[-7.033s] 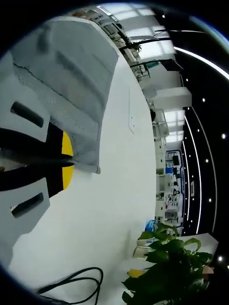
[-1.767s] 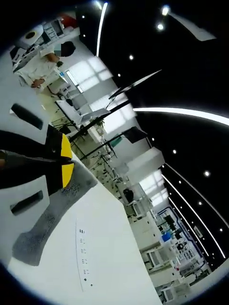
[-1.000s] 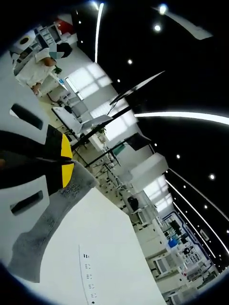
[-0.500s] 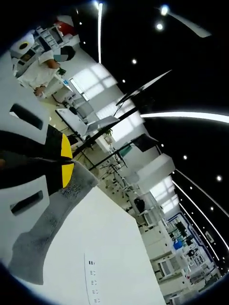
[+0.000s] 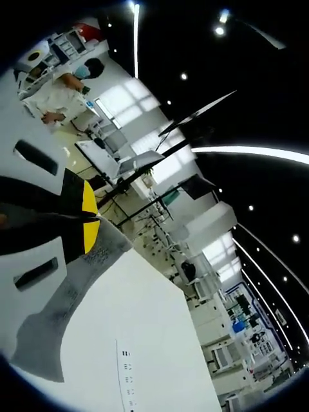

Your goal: Fold the towel on the table until its edges align and the towel forms a compact rectangular stack.

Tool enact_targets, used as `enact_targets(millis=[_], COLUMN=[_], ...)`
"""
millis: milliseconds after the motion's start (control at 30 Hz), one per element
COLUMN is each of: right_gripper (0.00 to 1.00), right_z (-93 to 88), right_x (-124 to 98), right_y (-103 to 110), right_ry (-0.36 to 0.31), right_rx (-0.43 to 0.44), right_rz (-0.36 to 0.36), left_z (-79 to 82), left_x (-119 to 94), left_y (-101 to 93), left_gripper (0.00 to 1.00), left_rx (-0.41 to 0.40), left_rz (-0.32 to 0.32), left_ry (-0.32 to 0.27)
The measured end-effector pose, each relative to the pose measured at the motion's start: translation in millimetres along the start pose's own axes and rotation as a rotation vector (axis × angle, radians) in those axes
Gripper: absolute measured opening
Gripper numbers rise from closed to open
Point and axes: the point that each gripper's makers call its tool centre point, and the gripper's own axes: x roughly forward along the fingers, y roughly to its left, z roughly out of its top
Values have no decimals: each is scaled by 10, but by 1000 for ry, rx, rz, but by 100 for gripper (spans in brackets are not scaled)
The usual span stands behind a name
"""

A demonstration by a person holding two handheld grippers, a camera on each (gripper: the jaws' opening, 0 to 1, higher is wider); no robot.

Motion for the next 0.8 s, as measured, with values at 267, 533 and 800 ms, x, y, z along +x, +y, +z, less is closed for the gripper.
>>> enact_targets(millis=[267, 533, 800], right_gripper=[0, 0, 0], right_z=[-60, -55, -276], right_x=[191, 422, 735], right_y=[9, 19, 16], right_ry=[1, -13, 28], right_rx=[-3, -33, -50], right_rz=[-29, -51, -65], left_z=[-42, 68, -125], left_x=[3, 17, 95], left_y=[99, 235, 379], left_gripper=[4, 3, 4], left_rx=[-14, -17, -66], left_rz=[-45, -65, -63], left_ry=[-1, -20, 6])
